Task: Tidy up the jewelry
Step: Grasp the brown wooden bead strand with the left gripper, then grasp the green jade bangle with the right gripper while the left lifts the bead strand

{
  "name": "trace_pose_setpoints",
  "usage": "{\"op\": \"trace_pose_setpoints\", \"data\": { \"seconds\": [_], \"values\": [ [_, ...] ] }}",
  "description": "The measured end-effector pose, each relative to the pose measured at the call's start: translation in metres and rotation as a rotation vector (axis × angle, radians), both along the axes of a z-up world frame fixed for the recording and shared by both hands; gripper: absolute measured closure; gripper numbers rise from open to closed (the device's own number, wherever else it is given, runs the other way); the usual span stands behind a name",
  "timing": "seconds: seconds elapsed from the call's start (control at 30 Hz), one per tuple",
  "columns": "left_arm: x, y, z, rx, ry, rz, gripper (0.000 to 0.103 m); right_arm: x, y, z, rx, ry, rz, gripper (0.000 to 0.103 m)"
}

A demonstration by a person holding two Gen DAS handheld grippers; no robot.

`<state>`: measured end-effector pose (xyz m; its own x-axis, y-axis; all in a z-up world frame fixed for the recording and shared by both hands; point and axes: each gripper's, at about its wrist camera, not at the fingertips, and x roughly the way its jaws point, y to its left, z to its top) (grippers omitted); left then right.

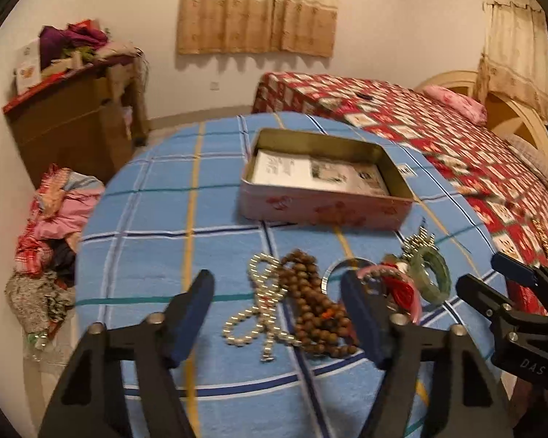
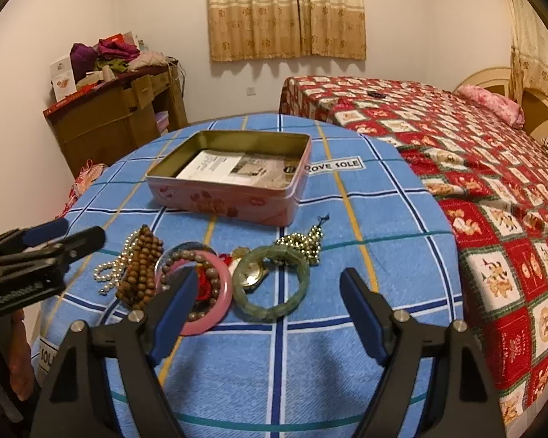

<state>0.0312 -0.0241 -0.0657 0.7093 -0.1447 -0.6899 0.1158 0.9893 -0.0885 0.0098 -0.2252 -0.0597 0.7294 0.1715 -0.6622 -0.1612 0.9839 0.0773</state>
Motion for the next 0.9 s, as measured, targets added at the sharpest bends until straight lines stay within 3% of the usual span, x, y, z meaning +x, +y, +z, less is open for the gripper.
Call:
{"op": "trace_pose_setpoints", "data": {
  "seconds": [0.23, 0.3, 0.33, 0.37, 0.4, 0.47, 0.6, 0.9],
  "values": [
    [0.007, -0.026, -0.020, 0.017, 0.049, -0.080, 0.050, 0.006, -0.007, -0.006, 0.011, 0.011, -0.020, 0.022],
    [0.012, -0.031, -0.028, 0.028, 0.071, -0.096, 0.061, 0.007, -0.007, -0.009, 0.007, 0.016, -0.022, 0.022],
    [0.014, -0.033, -0.032, 0.031, 0.088, -0.106, 0.075, 0.007, -0.007, -0.010, 0.005, 0.018, -0.024, 0.022],
    [0.015, -0.035, -0.034, 0.032, 0.093, -0.115, 0.082, 0.008, -0.008, -0.011, 0.003, 0.021, -0.026, 0.022],
    [0.014, -0.036, -0.034, 0.037, 0.084, -0.124, 0.082, 0.009, -0.010, -0.012, 0.006, 0.024, -0.026, 0.022],
    [0.012, -0.038, -0.032, 0.032, 0.063, -0.136, 0.097, 0.010, -0.010, -0.014, 0.010, 0.029, -0.026, 0.022],
    [0.007, -0.034, -0.020, 0.010, 0.023, -0.152, 0.097, 0.011, -0.010, -0.015, 0.008, 0.030, -0.025, 0.022],
    [0.002, -0.029, 0.009, 0.021, -0.081, -0.153, 0.097, 0.023, -0.015, -0.022, -0.012, 0.067, -0.044, 0.042]
  ]
}}
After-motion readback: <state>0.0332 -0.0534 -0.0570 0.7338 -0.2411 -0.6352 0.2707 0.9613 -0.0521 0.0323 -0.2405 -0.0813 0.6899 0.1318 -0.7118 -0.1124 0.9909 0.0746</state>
